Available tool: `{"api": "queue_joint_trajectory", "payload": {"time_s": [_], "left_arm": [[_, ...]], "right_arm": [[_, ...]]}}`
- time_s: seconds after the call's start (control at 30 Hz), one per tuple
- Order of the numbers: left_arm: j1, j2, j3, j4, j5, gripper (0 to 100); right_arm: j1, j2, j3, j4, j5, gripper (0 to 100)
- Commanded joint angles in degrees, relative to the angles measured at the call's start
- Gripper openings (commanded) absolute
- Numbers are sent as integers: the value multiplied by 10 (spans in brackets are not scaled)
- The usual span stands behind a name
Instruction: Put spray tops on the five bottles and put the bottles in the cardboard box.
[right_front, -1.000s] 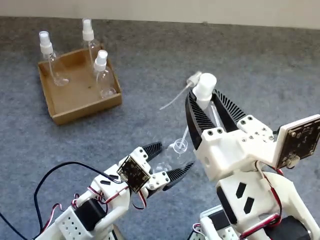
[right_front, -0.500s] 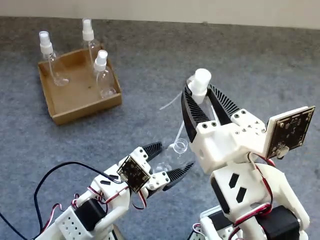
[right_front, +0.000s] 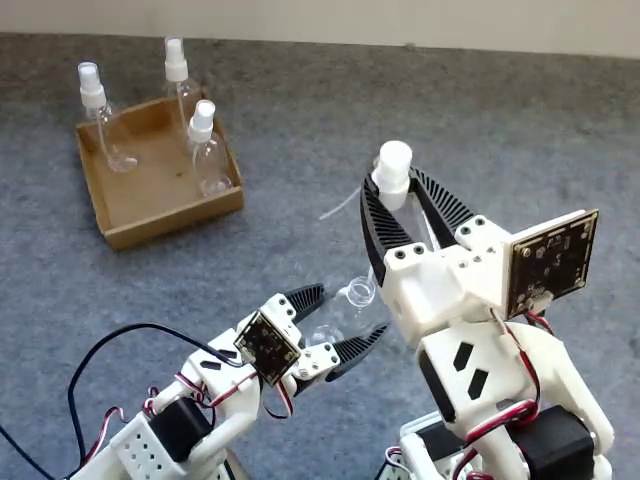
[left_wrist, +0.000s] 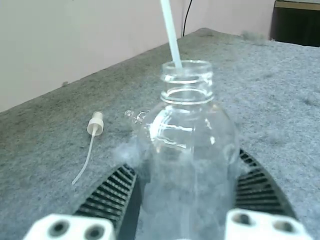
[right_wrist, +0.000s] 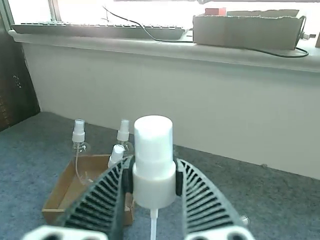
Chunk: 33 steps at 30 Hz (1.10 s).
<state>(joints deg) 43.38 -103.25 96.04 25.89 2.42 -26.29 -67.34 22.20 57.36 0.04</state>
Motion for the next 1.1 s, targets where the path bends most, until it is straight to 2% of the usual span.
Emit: {"api": "queue_joint_trajectory", "payload": {"time_s": [0.0,0.37,0.93,1.07], "left_arm": [[-10,-10,11,-2,5,136],[-8,-10,11,0,5,136],[-11,-10,11,-6,5,136],[-12,-10,11,-38,5,136]], "right_arm": [[-5,-4,-5,-20,7,5],[-7,-4,-68,-15,5,5],[-10,-4,61,-15,4,5],[-48,-4,63,51,4,6]]}}
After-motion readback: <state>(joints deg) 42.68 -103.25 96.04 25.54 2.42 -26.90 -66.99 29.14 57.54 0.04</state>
